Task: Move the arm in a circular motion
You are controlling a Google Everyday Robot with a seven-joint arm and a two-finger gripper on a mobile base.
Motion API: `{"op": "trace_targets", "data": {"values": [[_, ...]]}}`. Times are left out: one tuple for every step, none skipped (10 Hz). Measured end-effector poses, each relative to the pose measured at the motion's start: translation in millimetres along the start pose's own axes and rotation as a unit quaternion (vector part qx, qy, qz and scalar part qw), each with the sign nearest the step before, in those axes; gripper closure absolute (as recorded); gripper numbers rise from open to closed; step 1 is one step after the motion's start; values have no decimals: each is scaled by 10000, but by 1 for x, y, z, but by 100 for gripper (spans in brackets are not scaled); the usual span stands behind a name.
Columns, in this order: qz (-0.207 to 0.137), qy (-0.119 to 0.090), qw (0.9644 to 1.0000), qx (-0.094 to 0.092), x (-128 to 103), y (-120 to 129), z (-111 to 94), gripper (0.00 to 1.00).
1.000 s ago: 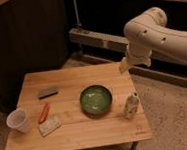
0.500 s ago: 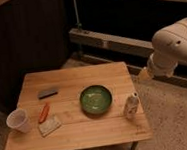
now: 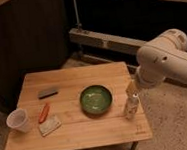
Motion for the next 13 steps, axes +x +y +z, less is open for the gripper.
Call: {"op": "trace_targets", "data": {"values": [[-82, -1, 10000, 17, 3, 9, -3, 24], [-121, 8, 9999, 27, 7, 13, -4, 24], [-128, 9, 9999, 12, 13, 15, -5, 24], [-239, 47, 9997, 9, 27, 19, -6, 24], [-307, 78, 9995, -11, 38, 27, -8, 24], [-402, 102, 9991, -14, 41, 36, -8, 24], [-537, 130, 9985, -9, 39, 52, -11, 24], [-605, 139, 9981, 10, 36, 61, -14, 24], [-792, 139, 9968, -1, 32, 80, -20, 24], [-967, 190, 9951, -3, 38, 99, -23, 24], [-1129, 236, 9933, -6, 43, 117, -23, 24], [-1238, 302, 9918, 21, 43, 134, -22, 24], [-1336, 328, 9905, 55, 39, 148, -21, 24]]}}
